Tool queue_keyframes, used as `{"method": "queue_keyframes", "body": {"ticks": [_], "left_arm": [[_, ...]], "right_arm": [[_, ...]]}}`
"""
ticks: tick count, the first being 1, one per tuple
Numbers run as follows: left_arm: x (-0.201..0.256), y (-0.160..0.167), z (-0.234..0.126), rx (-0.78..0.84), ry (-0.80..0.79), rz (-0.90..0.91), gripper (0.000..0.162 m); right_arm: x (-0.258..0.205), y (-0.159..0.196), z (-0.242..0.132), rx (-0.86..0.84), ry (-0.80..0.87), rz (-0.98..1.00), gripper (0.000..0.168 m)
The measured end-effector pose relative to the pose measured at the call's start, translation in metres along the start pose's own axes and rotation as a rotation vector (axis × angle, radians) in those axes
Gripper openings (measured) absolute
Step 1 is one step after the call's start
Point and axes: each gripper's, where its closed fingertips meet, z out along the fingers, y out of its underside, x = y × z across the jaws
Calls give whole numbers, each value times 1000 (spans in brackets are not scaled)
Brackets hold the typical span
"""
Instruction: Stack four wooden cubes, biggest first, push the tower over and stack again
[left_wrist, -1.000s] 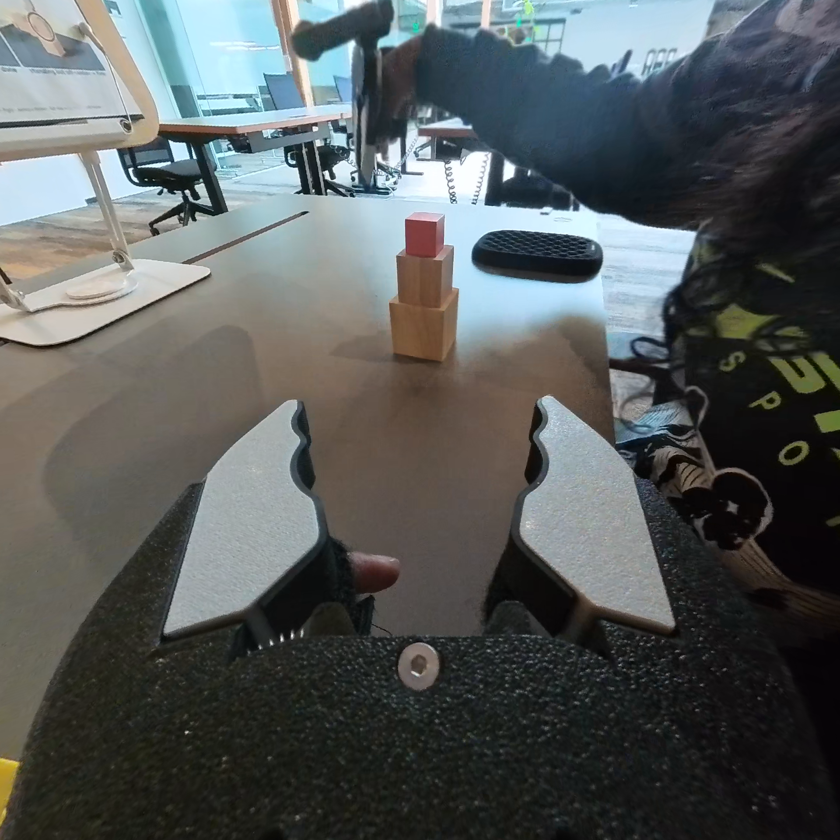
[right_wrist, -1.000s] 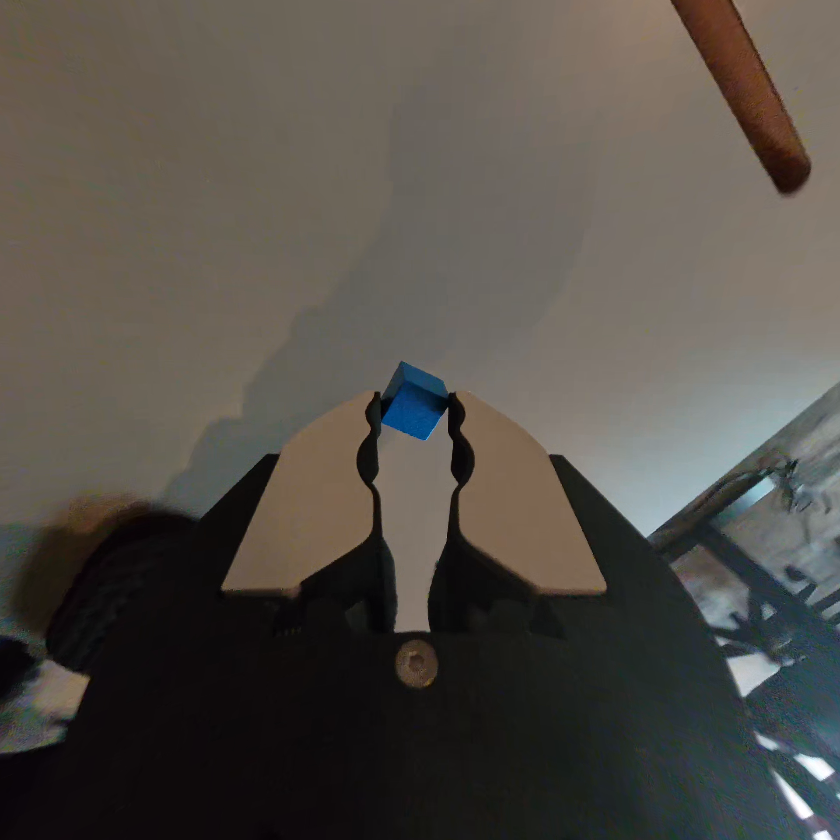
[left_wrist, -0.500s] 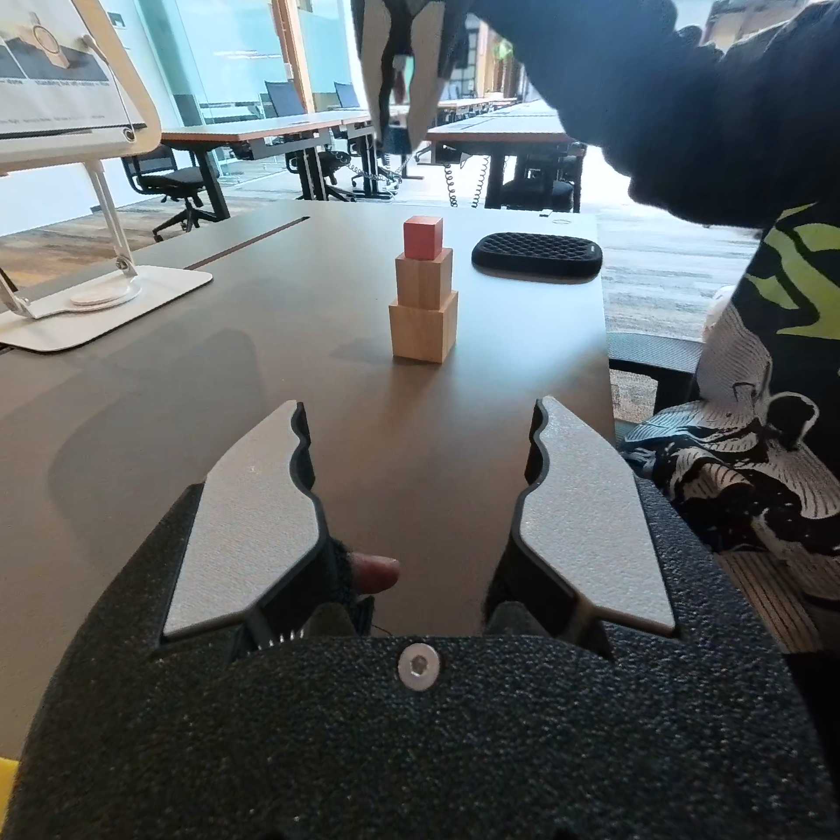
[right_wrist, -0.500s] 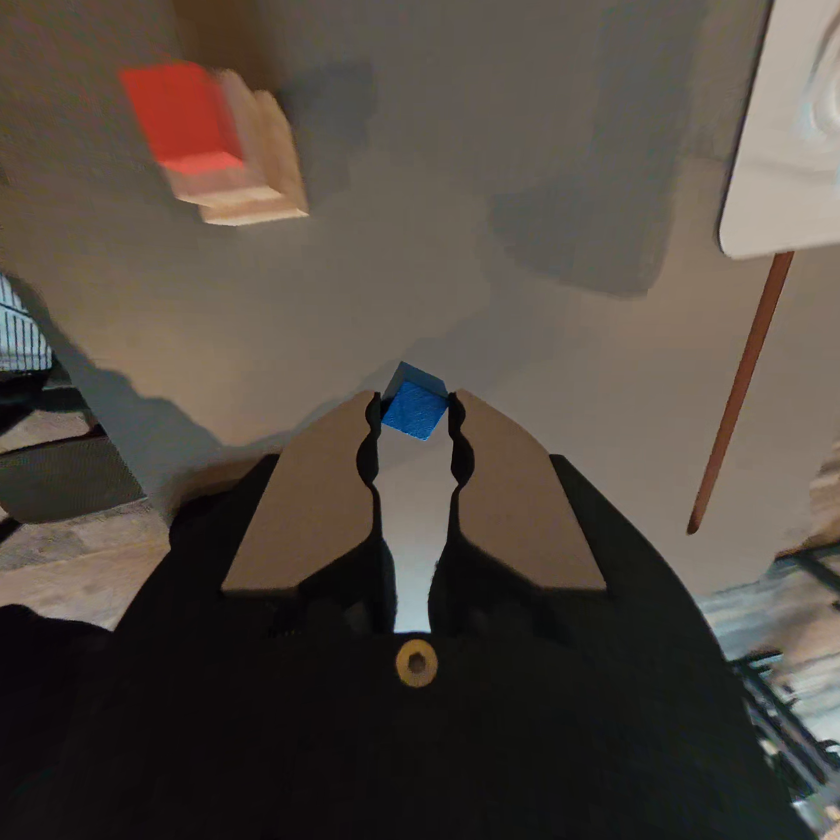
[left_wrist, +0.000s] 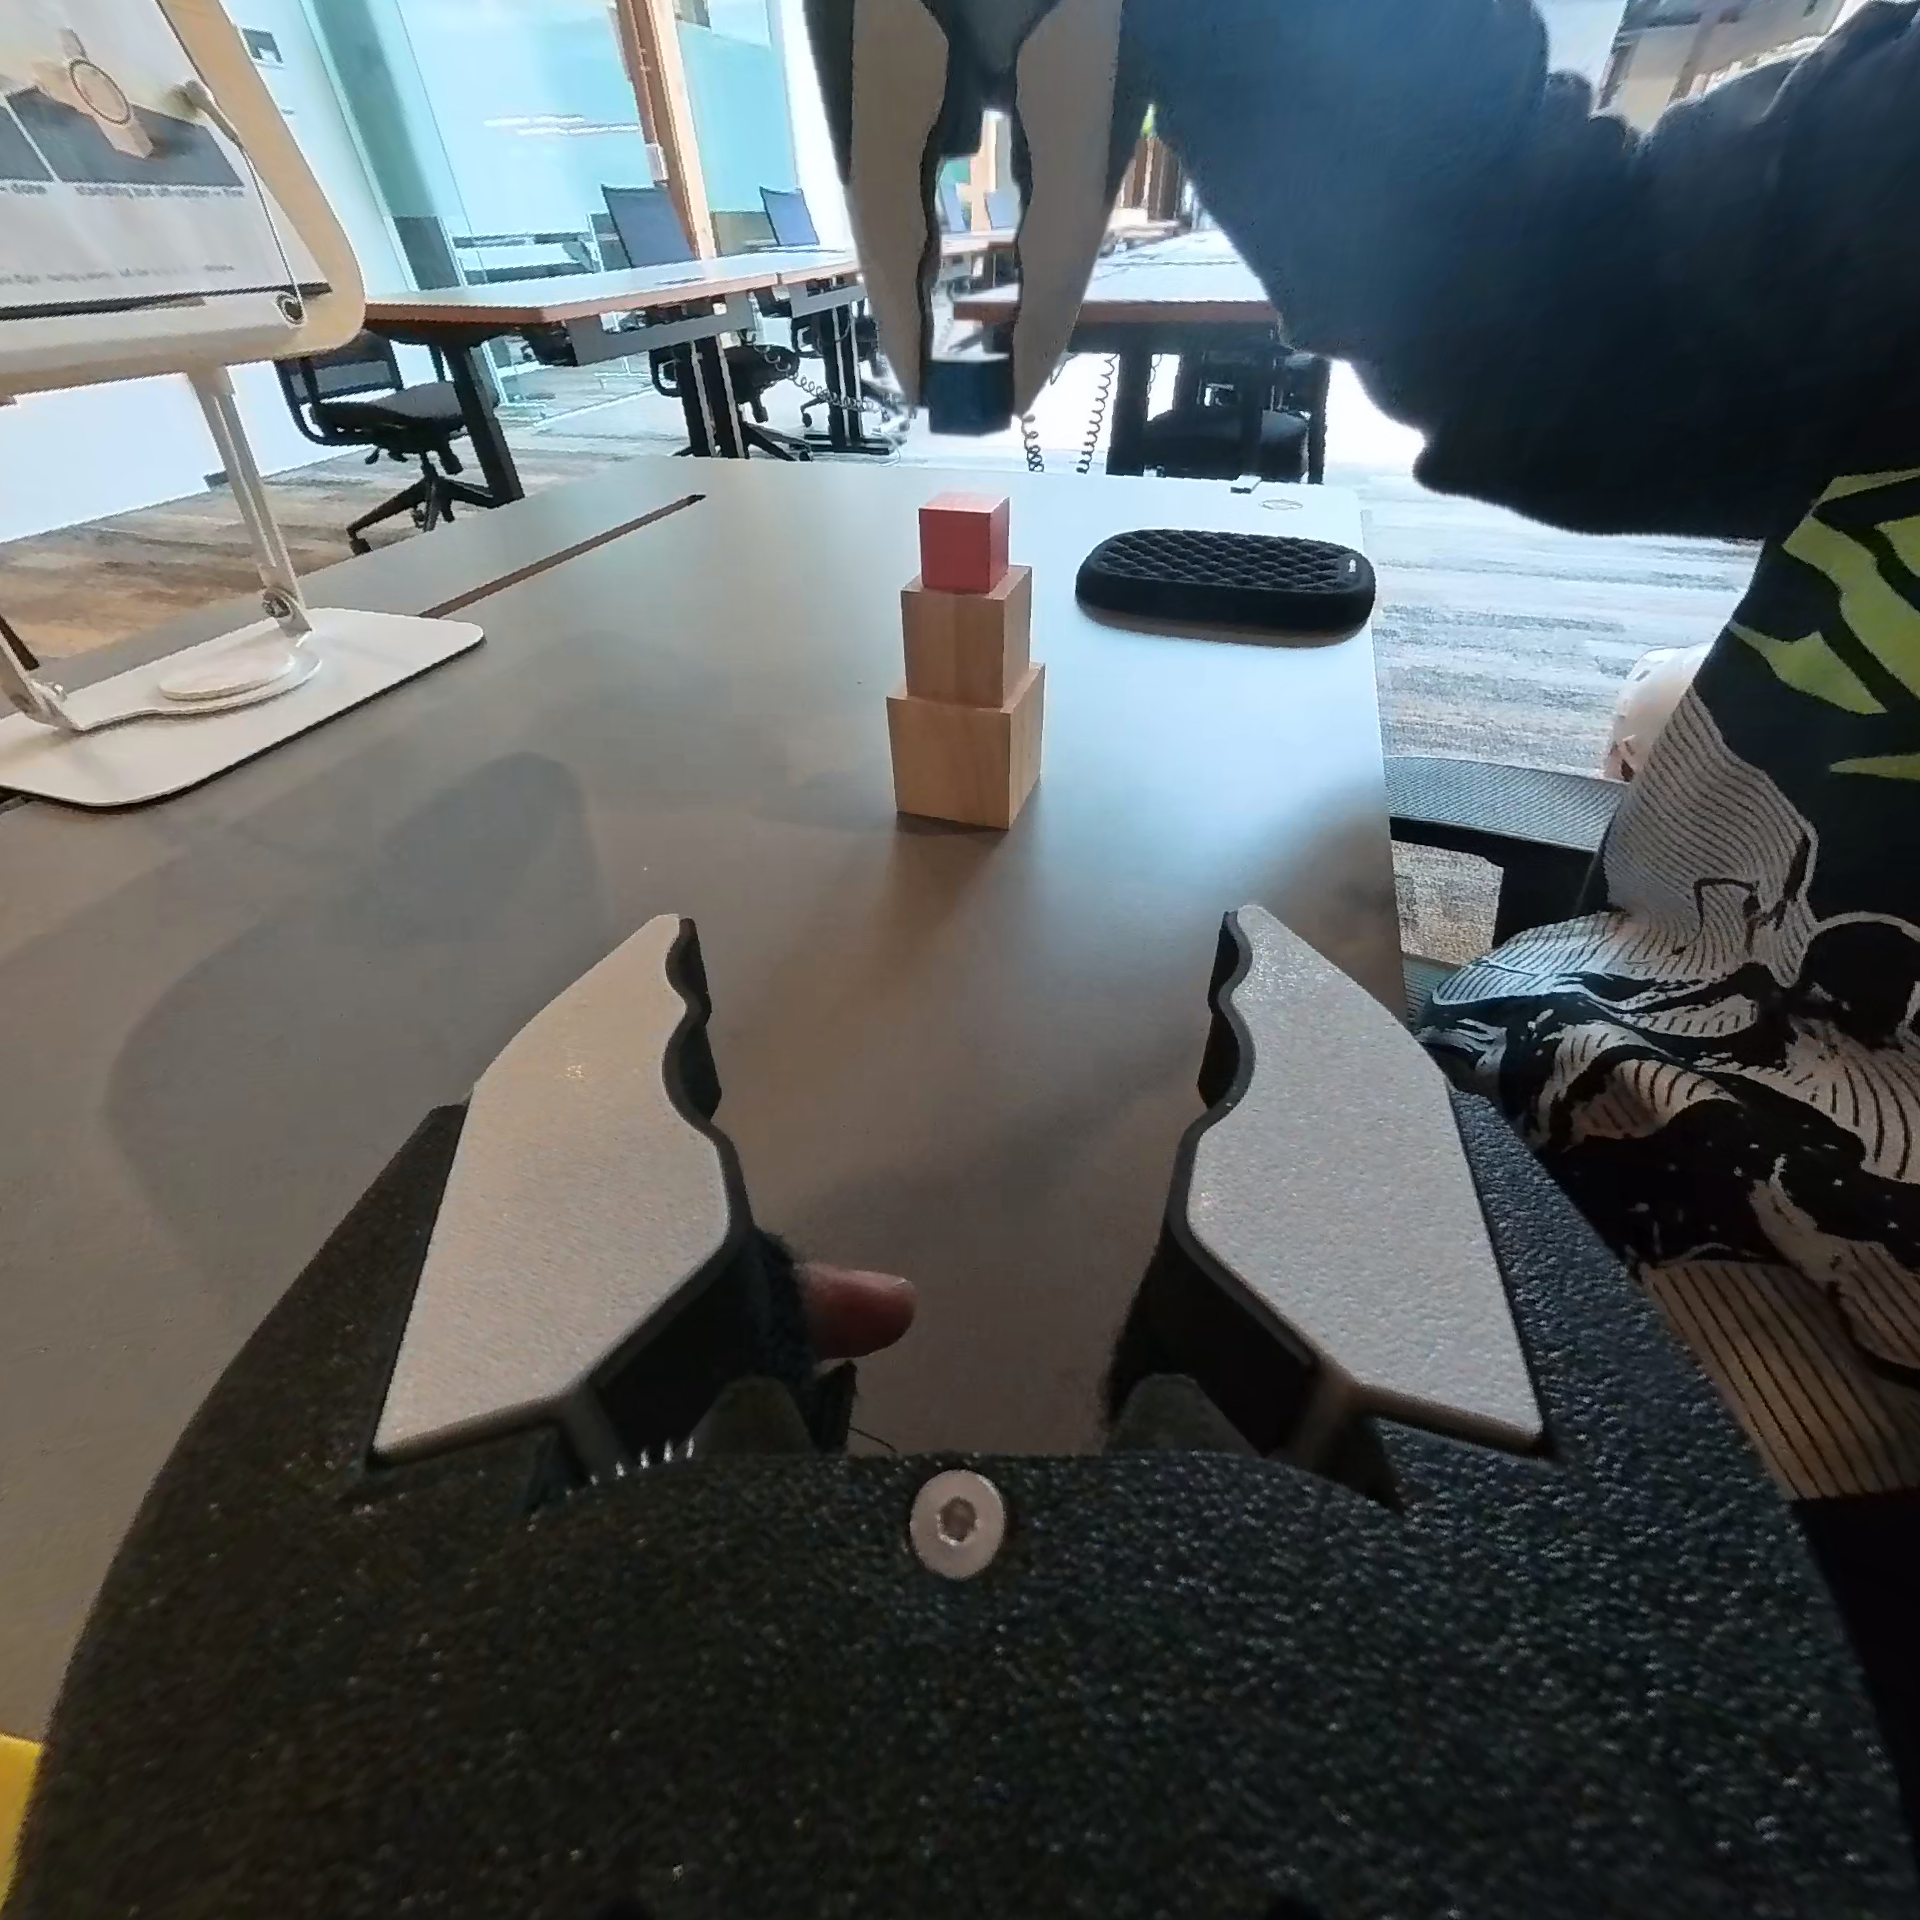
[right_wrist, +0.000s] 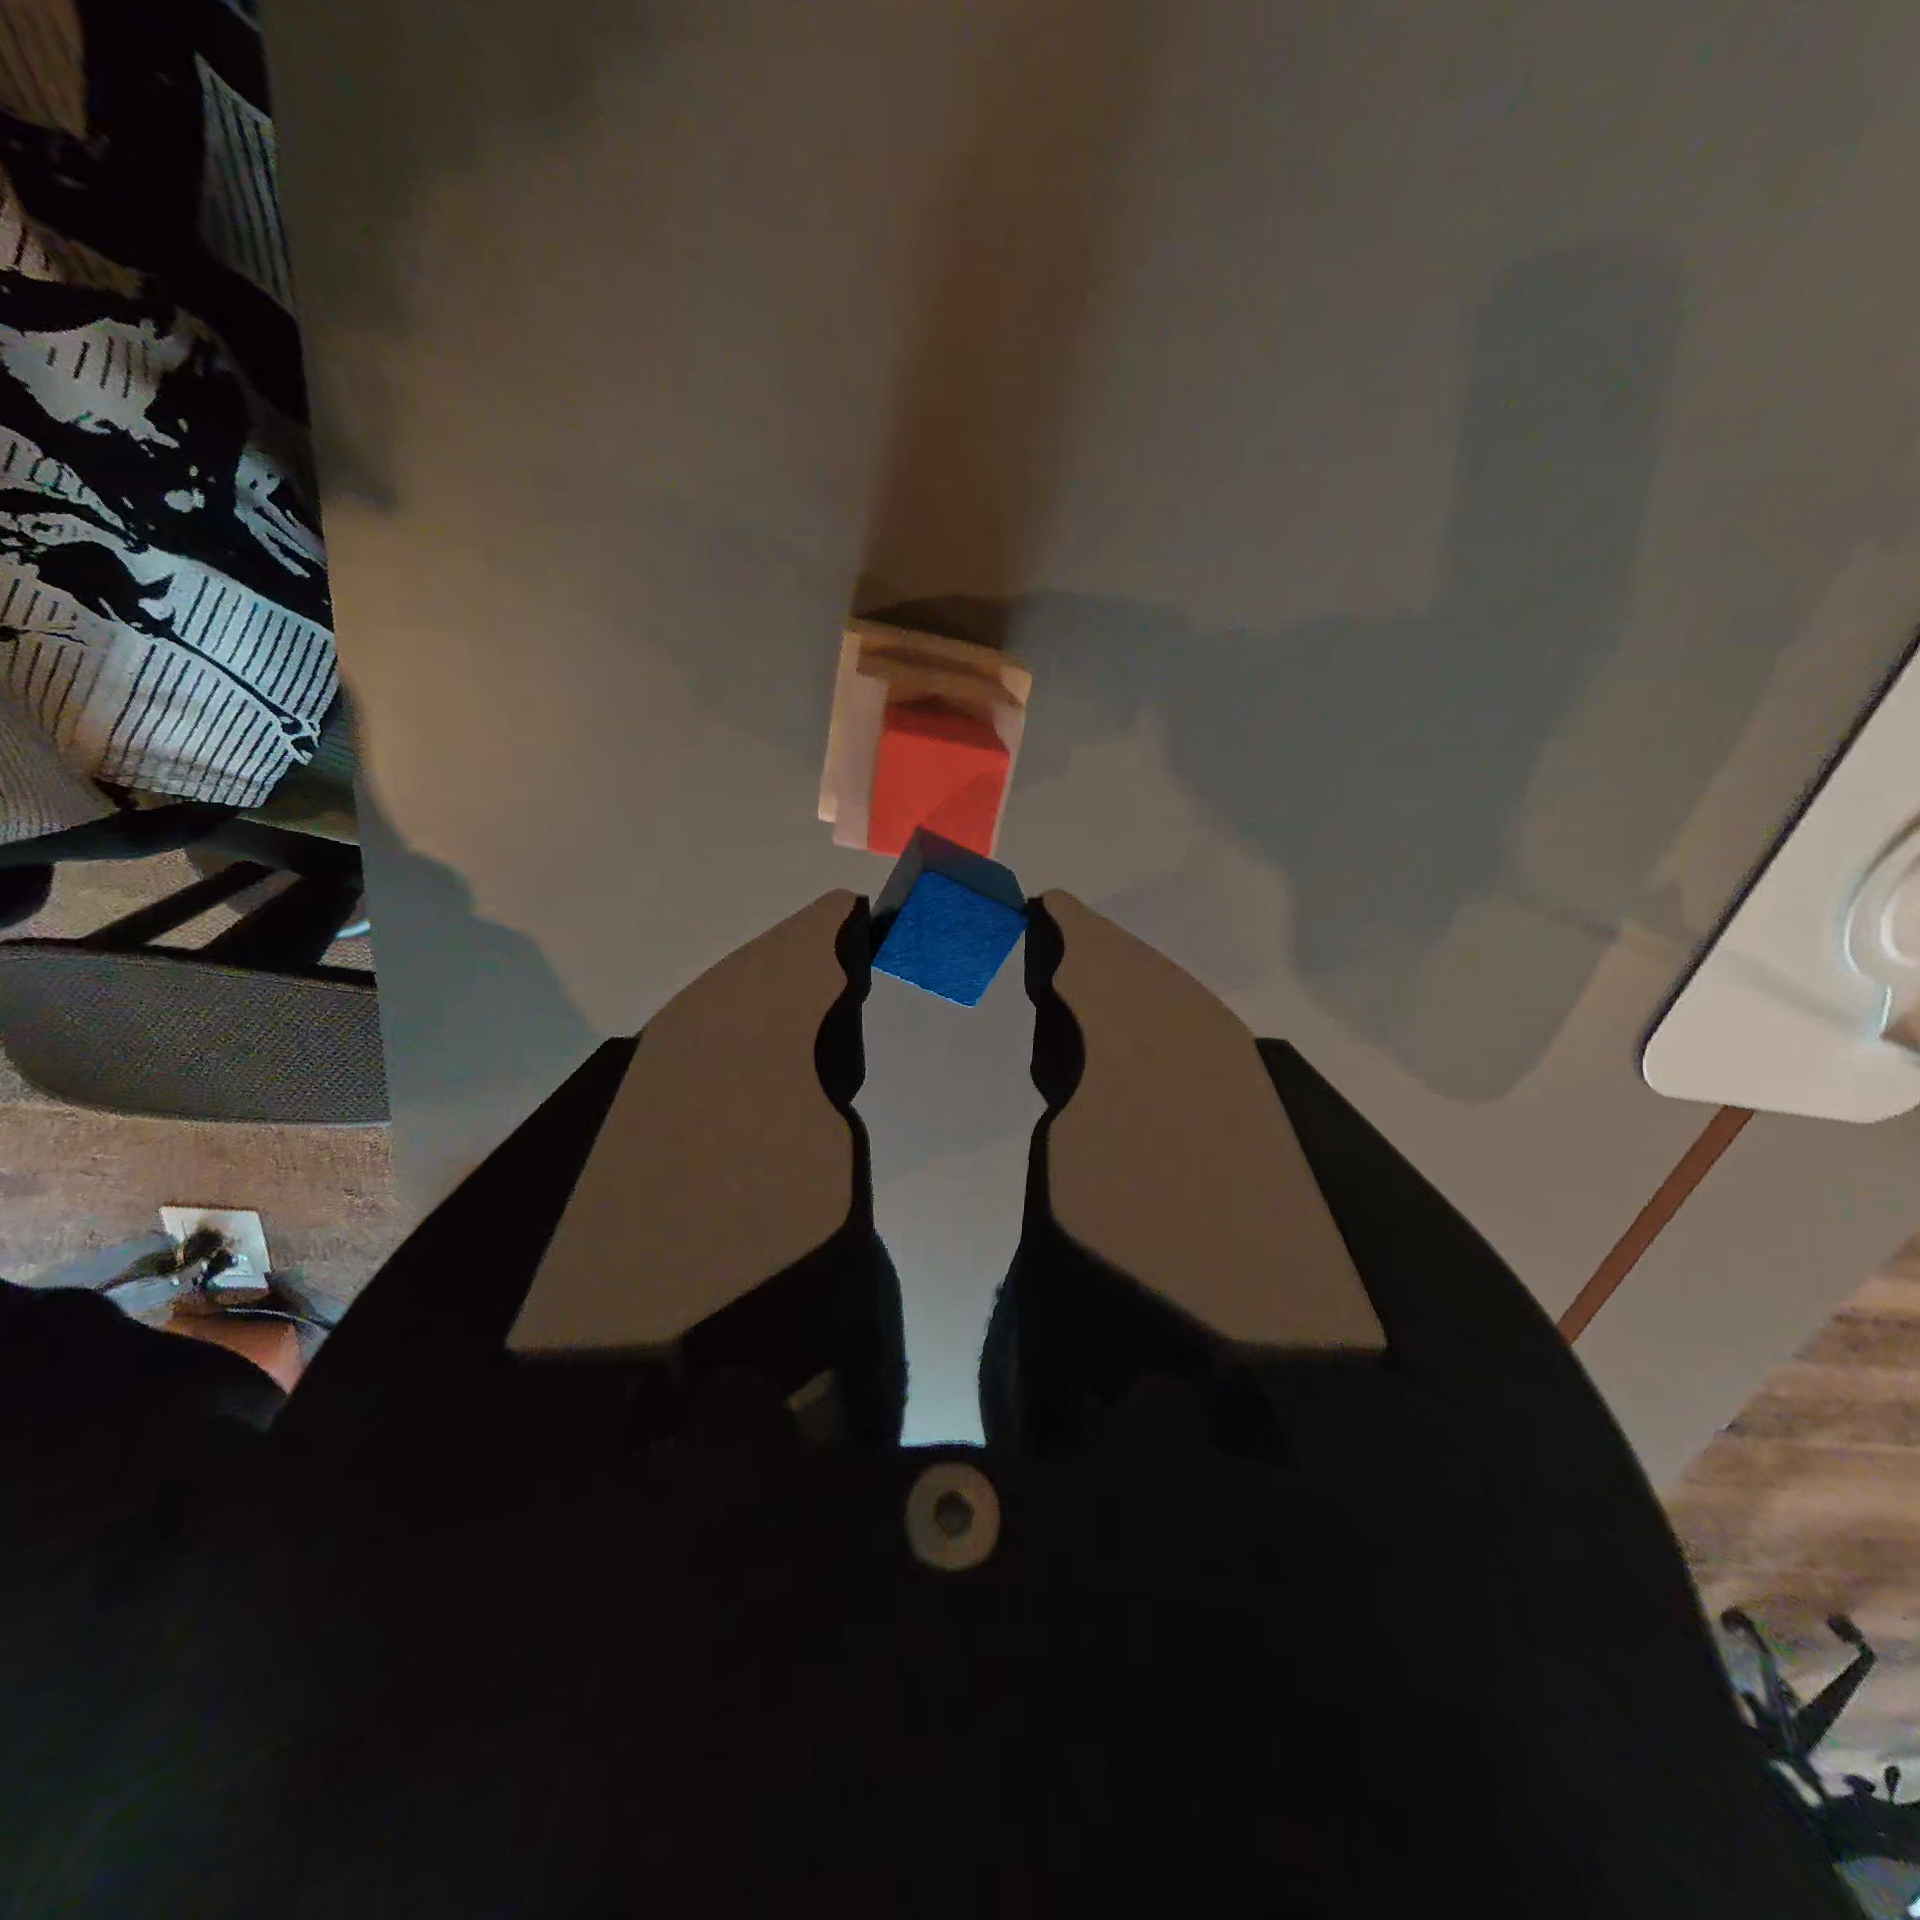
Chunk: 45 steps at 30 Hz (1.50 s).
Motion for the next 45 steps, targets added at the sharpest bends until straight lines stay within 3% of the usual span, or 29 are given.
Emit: {"method": "queue_keyframes", "body": {"ticks": [26,45], "left_arm": [[1,0,0,1,4,2,92],[0,-1,0,5,6,-5,91]], "right_arm": [[-4,-12,18,-42,-68,-57,28],[-13,-17,16,-68,-91,-275,28]]}}
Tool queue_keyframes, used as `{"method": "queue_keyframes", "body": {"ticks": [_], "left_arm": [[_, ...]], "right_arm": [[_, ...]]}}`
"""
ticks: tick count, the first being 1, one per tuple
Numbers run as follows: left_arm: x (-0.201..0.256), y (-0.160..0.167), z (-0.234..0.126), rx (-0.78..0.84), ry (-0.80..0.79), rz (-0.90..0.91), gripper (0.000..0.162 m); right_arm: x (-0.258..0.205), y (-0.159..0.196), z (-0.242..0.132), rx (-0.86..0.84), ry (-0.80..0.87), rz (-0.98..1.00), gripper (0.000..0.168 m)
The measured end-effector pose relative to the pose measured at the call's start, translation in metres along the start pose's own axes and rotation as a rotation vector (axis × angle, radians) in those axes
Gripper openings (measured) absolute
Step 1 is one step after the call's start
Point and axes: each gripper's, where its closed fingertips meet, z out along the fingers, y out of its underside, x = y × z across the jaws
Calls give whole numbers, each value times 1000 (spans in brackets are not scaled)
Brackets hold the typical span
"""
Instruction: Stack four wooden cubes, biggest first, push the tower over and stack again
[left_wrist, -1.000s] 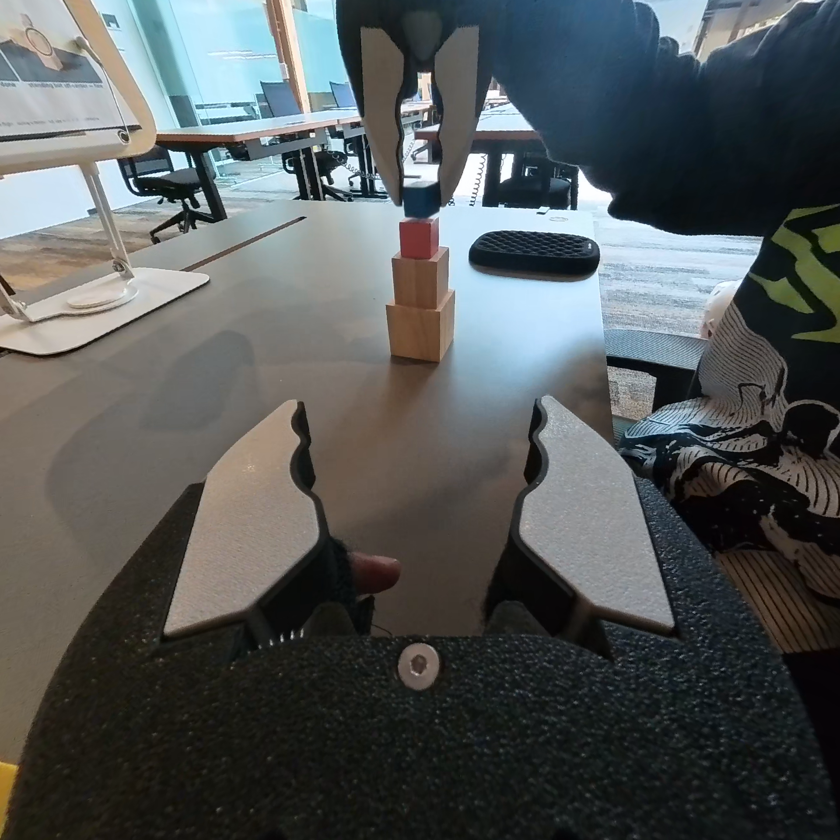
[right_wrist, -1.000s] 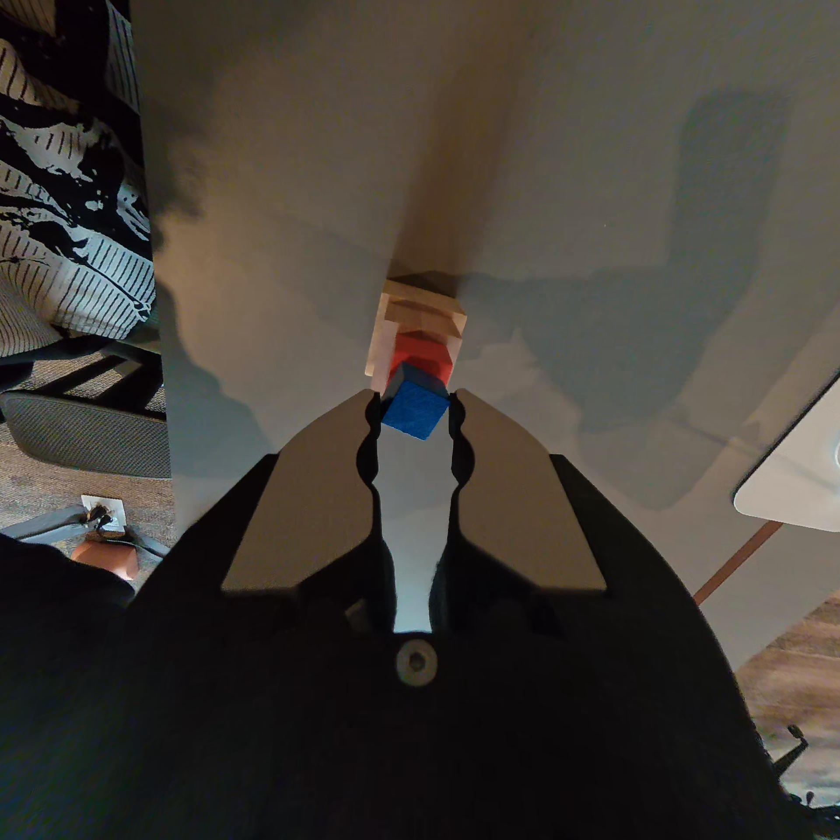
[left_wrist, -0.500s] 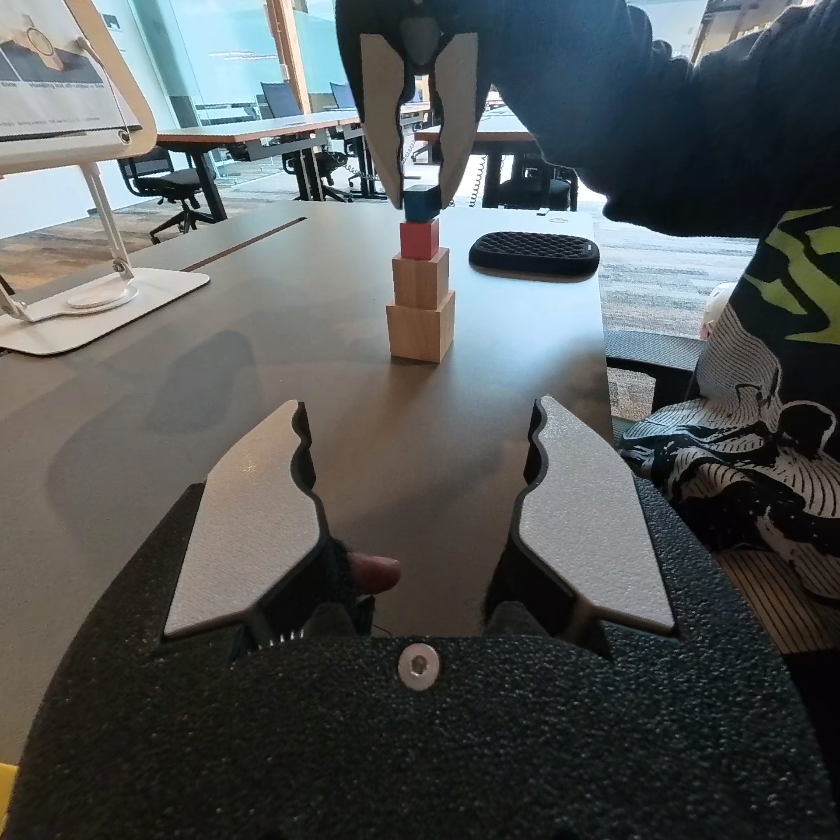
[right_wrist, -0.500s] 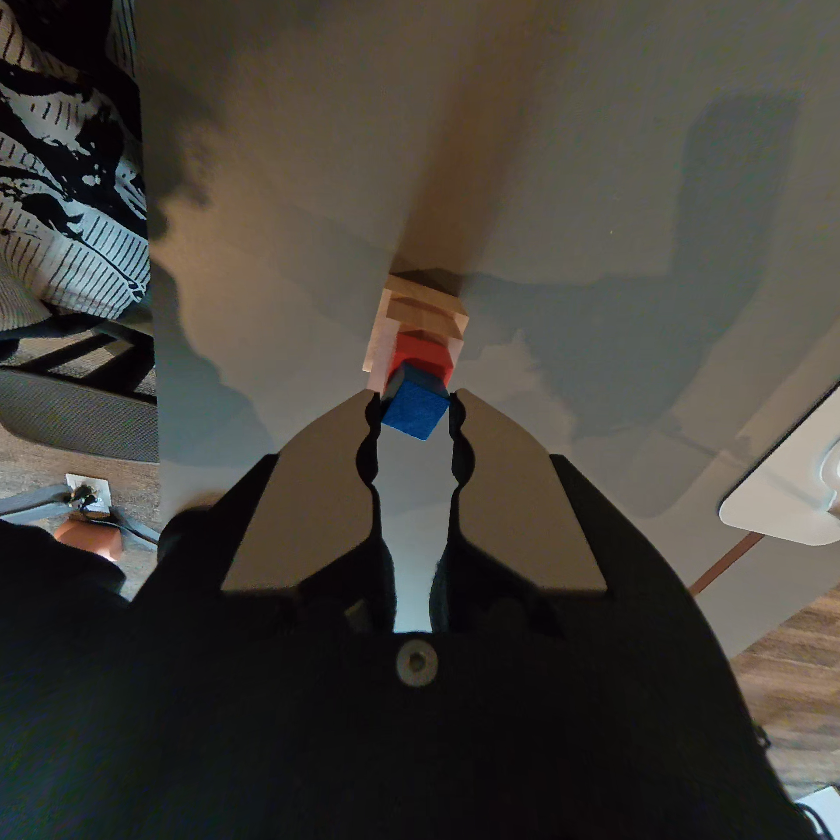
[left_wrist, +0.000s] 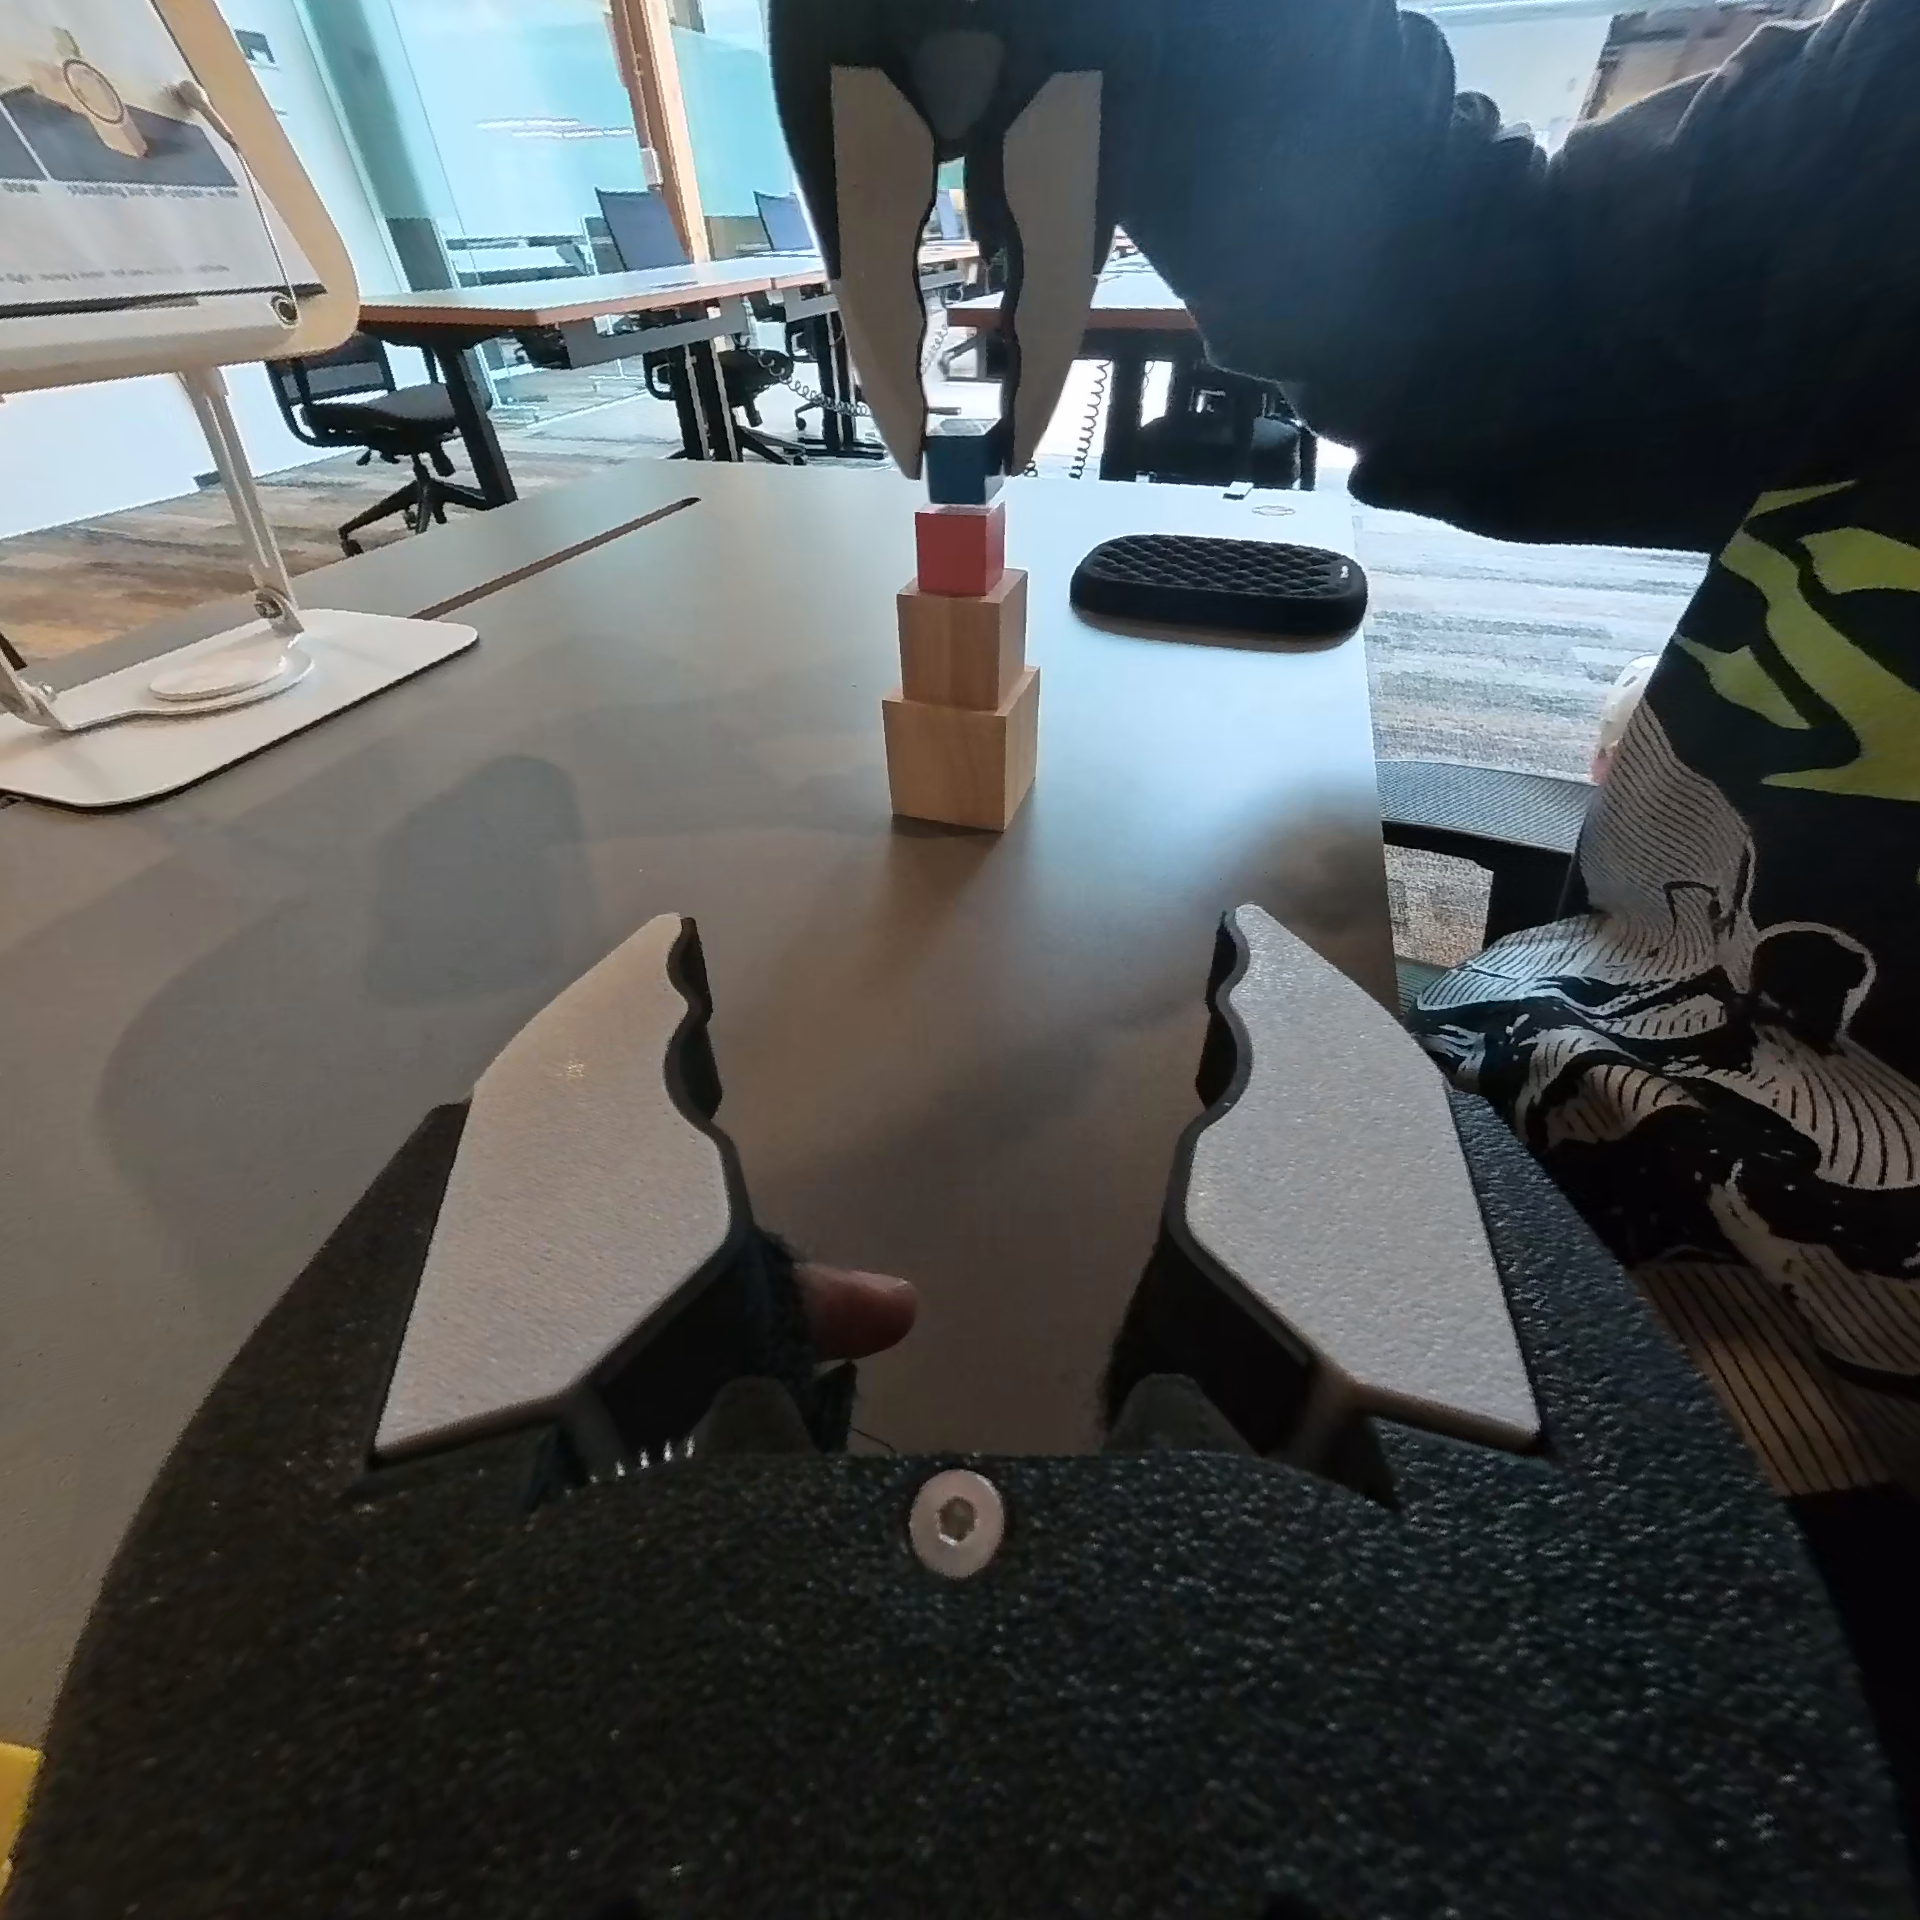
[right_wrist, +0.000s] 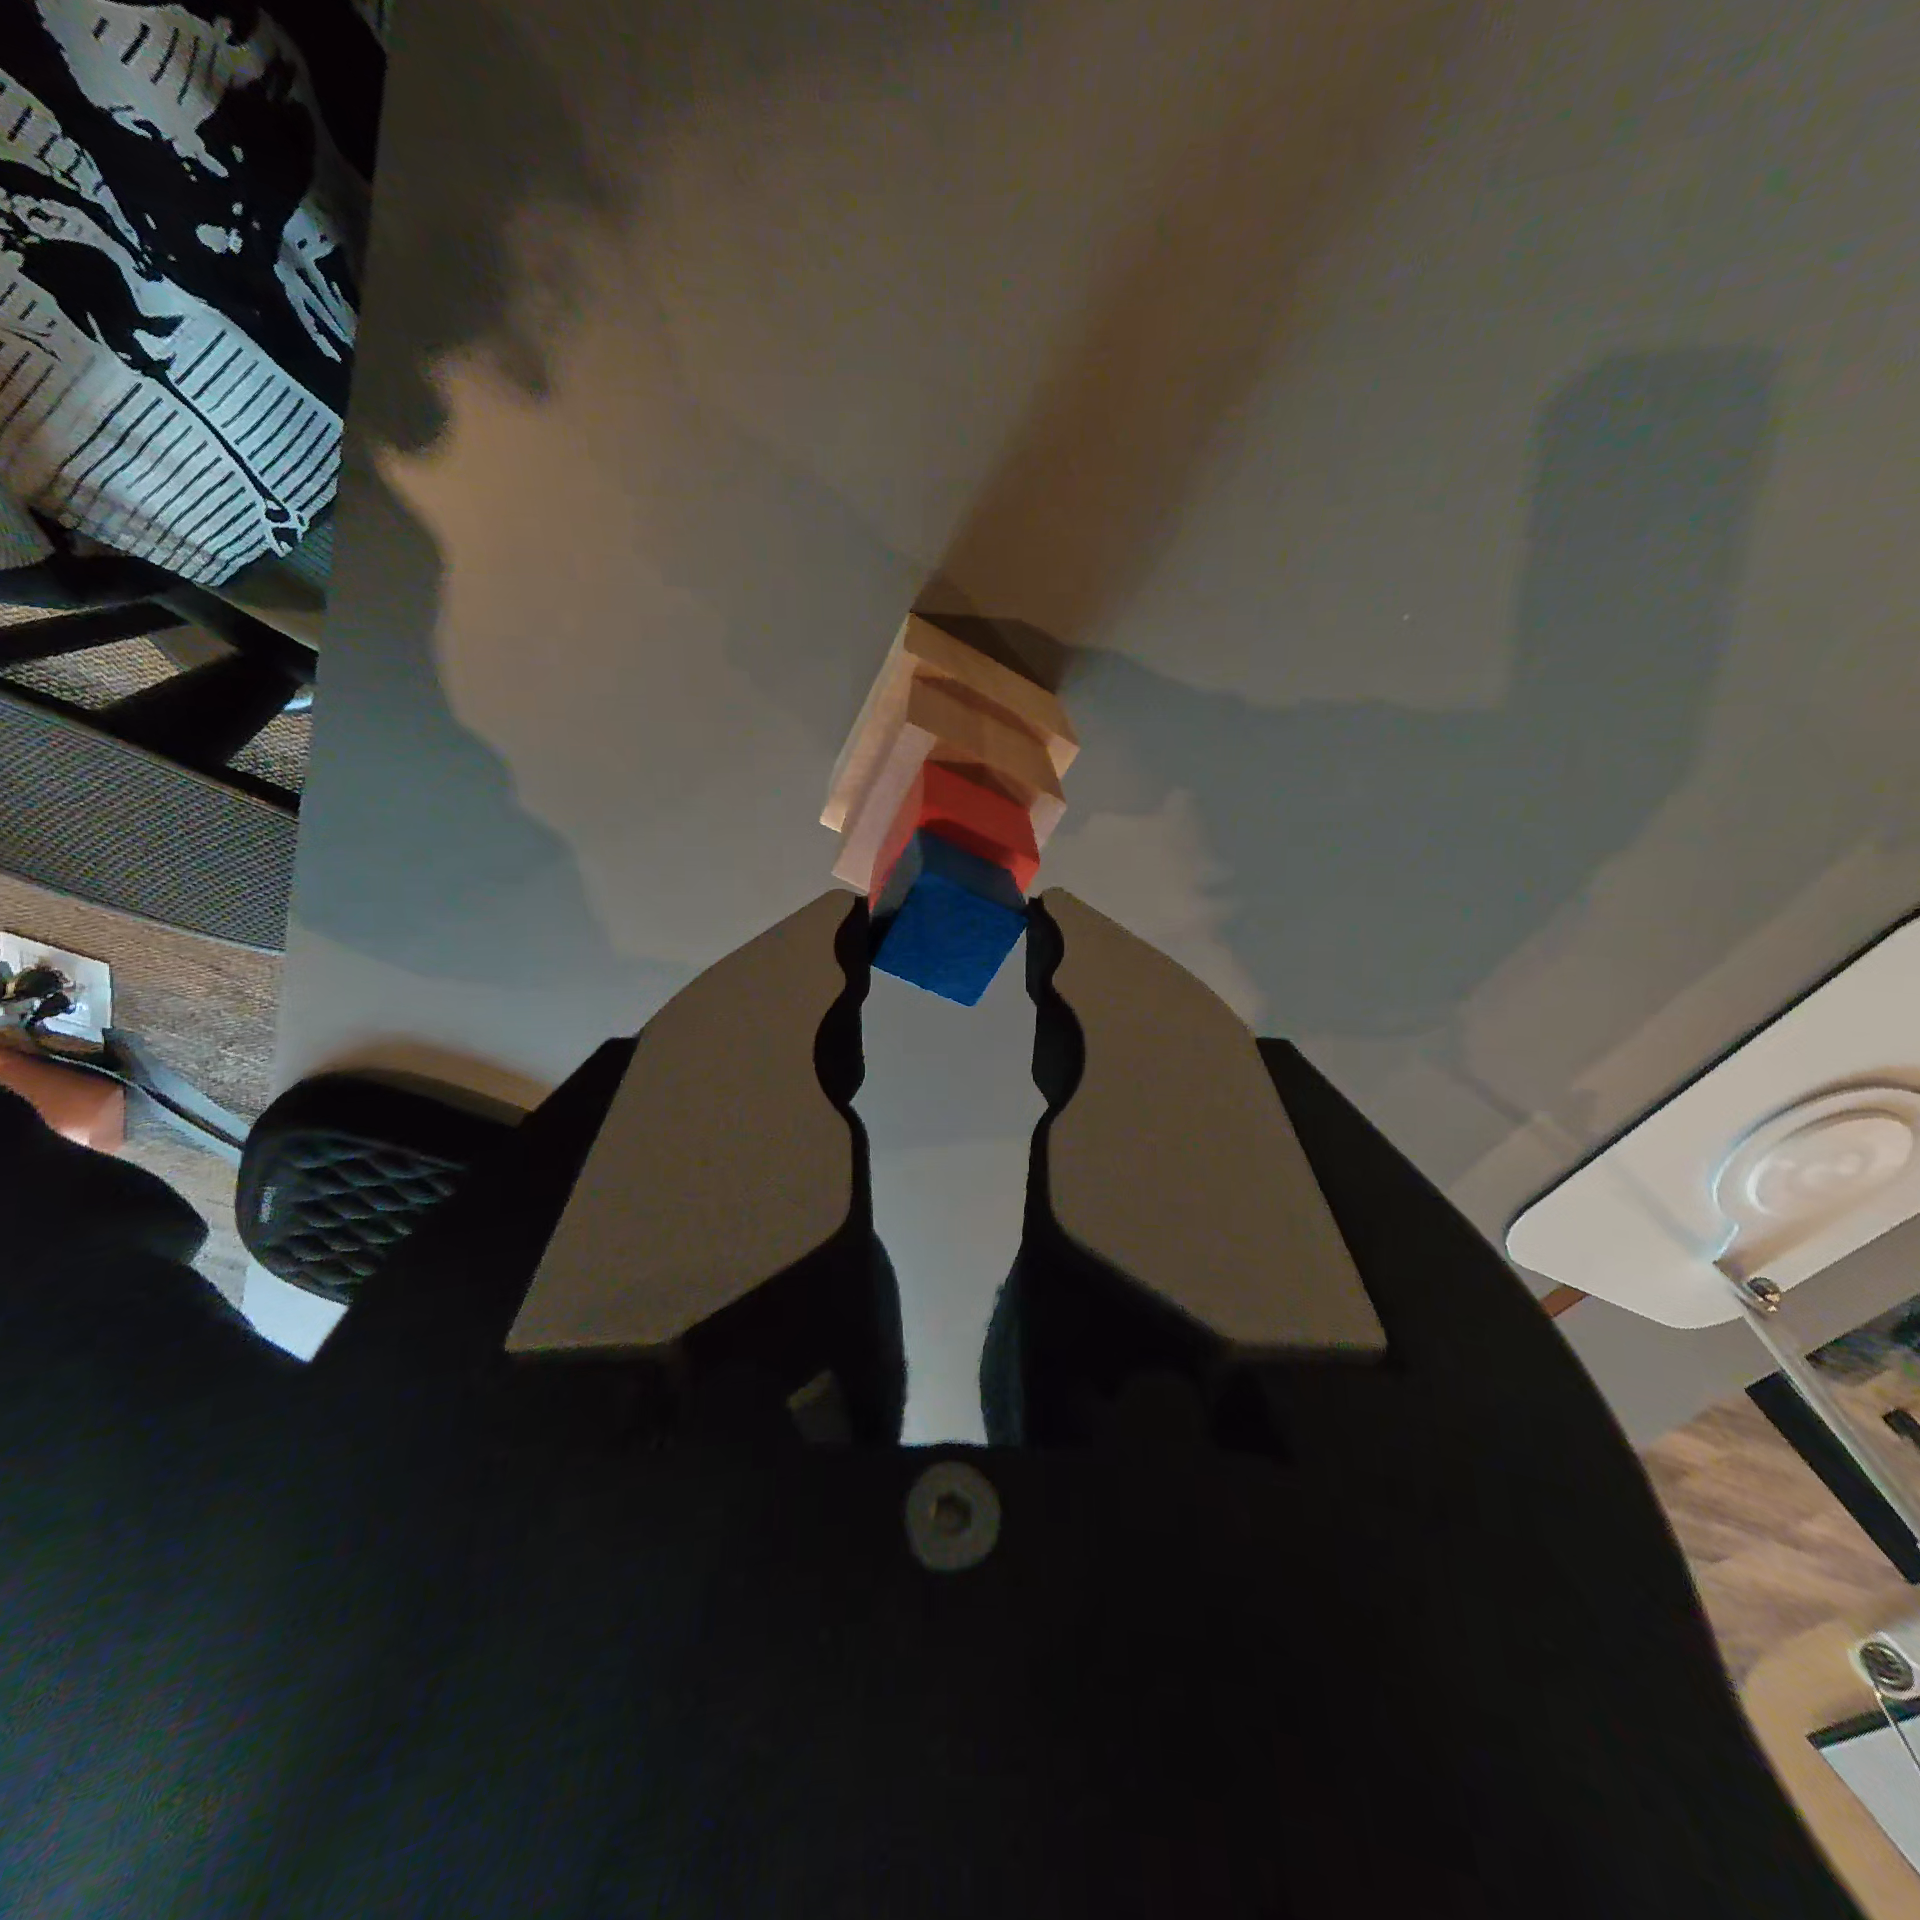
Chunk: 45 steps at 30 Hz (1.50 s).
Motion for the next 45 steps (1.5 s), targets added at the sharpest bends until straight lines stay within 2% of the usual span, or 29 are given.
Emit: {"method": "queue_keyframes", "body": {"ticks": [31,40,45], "left_arm": [[1,0,0,-1,3,5,91],[1,0,0,-1,4,2,91],[1,0,-1,2,3,-1,91]], "right_arm": [[5,9,3,10,-33,26,30],[6,3,0,58,-14,51,44],[12,0,-16,188,74,151,82]]}}
